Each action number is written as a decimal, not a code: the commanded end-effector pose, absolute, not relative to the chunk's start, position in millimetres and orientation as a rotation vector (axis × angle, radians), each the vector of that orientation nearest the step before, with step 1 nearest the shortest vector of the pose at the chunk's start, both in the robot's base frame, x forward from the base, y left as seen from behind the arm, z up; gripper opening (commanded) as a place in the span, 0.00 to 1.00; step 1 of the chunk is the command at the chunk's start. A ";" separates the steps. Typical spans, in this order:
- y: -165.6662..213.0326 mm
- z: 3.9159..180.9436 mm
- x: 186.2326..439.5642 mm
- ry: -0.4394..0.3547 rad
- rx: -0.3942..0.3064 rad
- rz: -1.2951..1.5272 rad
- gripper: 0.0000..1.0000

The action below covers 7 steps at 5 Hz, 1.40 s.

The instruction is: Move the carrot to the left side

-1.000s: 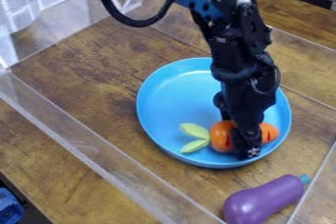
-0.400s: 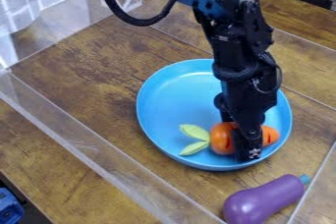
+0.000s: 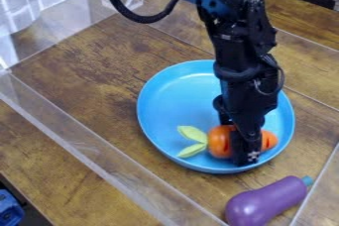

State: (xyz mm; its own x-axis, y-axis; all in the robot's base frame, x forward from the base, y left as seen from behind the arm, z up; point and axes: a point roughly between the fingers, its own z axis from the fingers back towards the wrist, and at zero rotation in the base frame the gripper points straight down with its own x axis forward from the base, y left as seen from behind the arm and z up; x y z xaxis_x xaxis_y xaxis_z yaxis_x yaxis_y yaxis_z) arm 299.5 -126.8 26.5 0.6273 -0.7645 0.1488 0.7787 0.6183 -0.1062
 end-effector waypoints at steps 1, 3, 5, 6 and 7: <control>-128.0 44.5 299.9 -0.118 -0.153 -0.903 0.00; -125.2 56.2 300.2 -0.106 -0.140 -0.917 0.00; -123.4 65.3 300.7 -0.089 -0.128 -0.940 0.00; -122.3 69.5 301.6 -0.078 -0.122 -0.951 0.00; -120.7 72.8 303.5 -0.070 -0.115 -0.962 0.00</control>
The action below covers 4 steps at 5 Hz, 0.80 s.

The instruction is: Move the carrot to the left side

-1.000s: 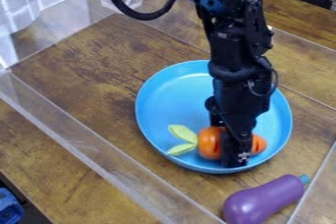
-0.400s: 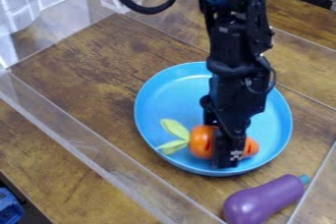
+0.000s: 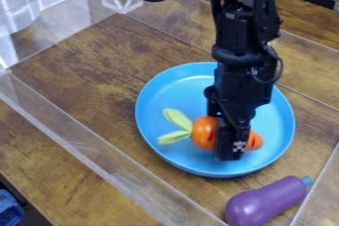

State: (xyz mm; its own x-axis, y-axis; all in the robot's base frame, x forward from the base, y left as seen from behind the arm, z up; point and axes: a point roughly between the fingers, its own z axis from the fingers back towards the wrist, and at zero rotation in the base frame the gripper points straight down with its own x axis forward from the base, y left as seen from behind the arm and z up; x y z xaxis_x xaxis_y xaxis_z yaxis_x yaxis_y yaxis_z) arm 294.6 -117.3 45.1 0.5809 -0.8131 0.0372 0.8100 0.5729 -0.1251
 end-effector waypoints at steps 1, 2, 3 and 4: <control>-118.8 77.7 305.6 -0.063 -0.103 -0.977 0.00; -116.9 82.6 307.3 -0.057 -0.091 -0.992 0.00; -114.9 87.0 309.2 -0.049 -0.082 -1.003 0.00; -113.0 92.6 311.5 -0.041 -0.071 -1.012 0.00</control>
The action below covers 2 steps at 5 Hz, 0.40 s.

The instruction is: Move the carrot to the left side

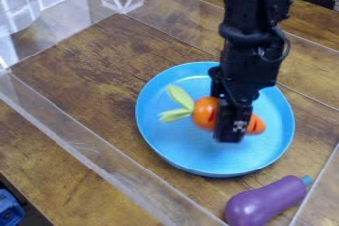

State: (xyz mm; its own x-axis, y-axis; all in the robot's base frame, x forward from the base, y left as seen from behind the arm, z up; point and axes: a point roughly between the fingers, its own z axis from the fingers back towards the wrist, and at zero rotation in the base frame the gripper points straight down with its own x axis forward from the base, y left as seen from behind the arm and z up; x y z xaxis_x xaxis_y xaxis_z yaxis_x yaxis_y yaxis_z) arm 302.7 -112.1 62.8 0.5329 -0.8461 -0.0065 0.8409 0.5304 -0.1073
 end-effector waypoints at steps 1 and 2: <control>-109.8 100.9 314.9 -0.028 -0.056 -1.018 0.00; -106.8 105.9 321.3 -0.021 -0.043 -1.013 0.00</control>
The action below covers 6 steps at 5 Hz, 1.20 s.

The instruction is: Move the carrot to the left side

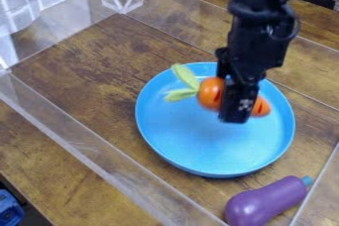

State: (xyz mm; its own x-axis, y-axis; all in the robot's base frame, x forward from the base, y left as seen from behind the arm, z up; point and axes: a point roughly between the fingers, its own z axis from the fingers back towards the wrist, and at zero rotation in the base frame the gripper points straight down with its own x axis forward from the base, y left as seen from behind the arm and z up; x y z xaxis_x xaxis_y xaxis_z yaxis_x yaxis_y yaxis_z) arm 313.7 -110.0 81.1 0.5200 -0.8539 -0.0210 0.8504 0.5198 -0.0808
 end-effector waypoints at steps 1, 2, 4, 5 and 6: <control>-97.8 124.8 333.9 -0.020 -0.003 -1.005 0.00; -80.0 151.0 348.2 -0.031 0.045 -0.969 0.00; -39.4 156.6 363.6 -0.036 0.100 -0.906 0.00; -22.4 156.8 366.5 -0.032 0.117 -0.865 0.00; -8.3 155.9 357.6 0.001 0.122 -0.822 0.00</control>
